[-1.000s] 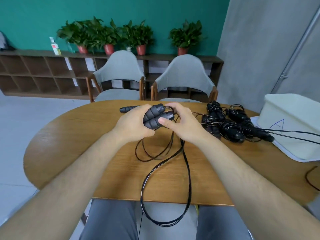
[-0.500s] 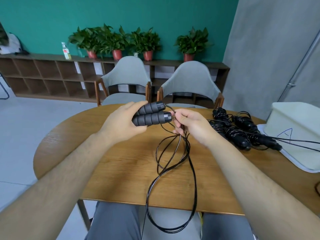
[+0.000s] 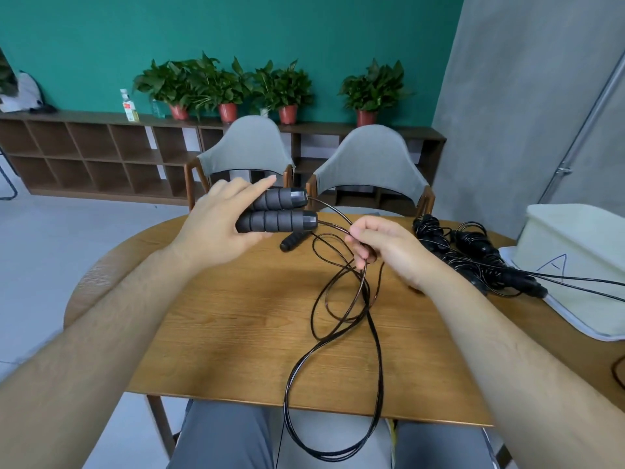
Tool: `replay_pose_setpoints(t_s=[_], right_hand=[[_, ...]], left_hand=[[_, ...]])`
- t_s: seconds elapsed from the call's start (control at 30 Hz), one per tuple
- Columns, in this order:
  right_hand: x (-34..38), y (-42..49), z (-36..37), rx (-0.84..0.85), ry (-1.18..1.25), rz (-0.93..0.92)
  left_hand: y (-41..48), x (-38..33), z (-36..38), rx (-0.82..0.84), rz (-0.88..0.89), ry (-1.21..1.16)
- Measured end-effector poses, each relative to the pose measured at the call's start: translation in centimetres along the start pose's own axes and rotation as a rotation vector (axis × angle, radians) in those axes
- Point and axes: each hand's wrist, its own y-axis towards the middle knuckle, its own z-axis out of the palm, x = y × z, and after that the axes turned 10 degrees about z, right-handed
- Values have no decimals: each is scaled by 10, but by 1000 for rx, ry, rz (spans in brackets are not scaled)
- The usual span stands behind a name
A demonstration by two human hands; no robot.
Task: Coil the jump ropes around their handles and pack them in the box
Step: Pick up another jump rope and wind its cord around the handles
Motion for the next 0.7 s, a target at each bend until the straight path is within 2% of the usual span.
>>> replay_pose_setpoints(t_s=[0.17,0.33,0.4,0.57,0.7], right_hand=[[0,0,4,-114,-241,-7],[-4,5,16,-106,-220,-10],[-5,4,28,-87,-161,26],[6,4,60,21,237,274],[8,2,80,101,162,311]], left_hand=[[-2,4,0,-17,-54,69],[-2,-10,6,39,-172,-44],[-1,-17,10,38,-184,-92],[5,-29,22,28,-133,-94],[9,-30,34,60,-112,49]])
